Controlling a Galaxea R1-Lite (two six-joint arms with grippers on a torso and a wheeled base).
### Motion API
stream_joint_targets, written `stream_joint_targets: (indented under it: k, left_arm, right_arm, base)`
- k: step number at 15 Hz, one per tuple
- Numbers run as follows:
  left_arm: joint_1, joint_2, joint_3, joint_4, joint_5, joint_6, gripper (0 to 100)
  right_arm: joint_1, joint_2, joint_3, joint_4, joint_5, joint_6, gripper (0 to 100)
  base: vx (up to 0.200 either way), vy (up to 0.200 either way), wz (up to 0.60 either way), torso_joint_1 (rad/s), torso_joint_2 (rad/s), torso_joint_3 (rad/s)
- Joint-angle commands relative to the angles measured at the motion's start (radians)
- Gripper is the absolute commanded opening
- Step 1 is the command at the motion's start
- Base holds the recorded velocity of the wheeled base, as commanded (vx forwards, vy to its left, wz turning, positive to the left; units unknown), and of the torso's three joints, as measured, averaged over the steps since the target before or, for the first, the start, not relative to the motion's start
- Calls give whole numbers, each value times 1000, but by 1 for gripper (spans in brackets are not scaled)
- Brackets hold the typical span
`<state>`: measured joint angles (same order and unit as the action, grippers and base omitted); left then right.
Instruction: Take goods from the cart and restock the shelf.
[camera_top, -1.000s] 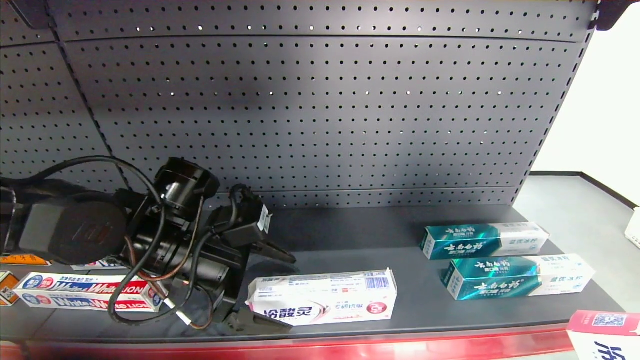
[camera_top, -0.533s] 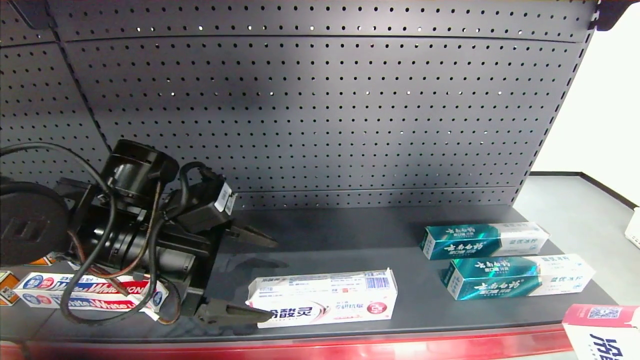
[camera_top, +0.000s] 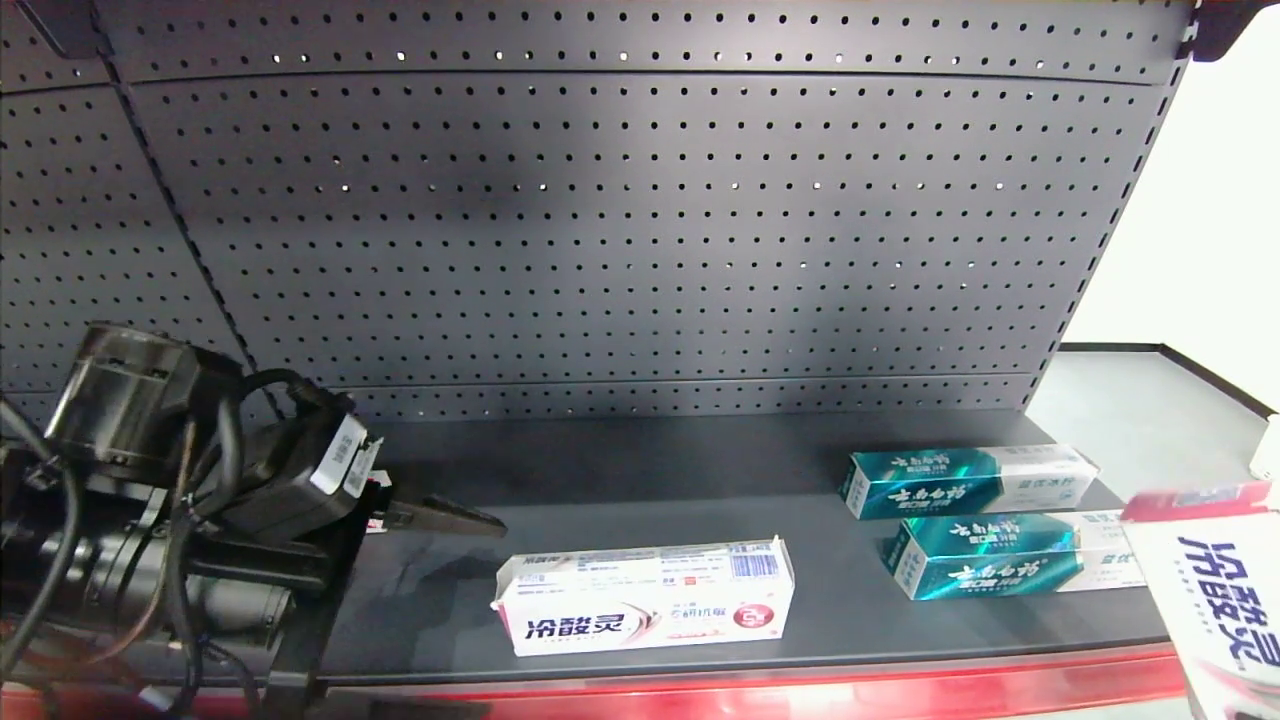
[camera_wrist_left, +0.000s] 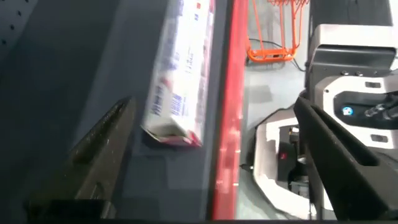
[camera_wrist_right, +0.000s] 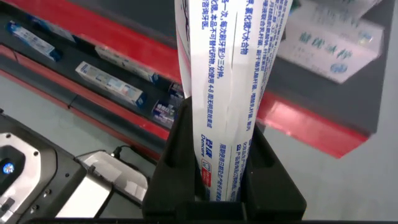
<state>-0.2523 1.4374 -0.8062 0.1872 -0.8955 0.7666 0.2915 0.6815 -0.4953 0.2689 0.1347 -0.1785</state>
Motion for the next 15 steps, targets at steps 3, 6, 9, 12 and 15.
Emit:
stream_joint_targets:
  k: [3, 6, 9, 12, 15]
  left_arm:
    - [-2, -226, 259, -262, 37, -247, 100]
    - [2, -279, 282, -264, 61, -262, 100]
    - [-2, -290, 263, -265, 173, -262, 100]
    - [-2, -290, 255, -275, 256, -260, 100]
    - [-4, -333, 280, -278, 256, -263, 100]
  right_arm:
    - [80, 237, -186, -7, -4, -6, 0]
    - [130, 305, -218, -31, -4, -27, 0]
    - [183, 385, -262, -36, -4, -65, 0]
    - [196, 443, -318, -43, -4, -79, 0]
    - [213, 490, -356, -43, -4, -119, 0]
  base:
    - [0, 0, 0, 0, 0, 0]
    - [0, 0, 0, 0, 0, 0]
    - [0, 0, 0, 0, 0, 0]
    - [0, 0, 0, 0, 0, 0]
    - [0, 0, 0, 0, 0, 0]
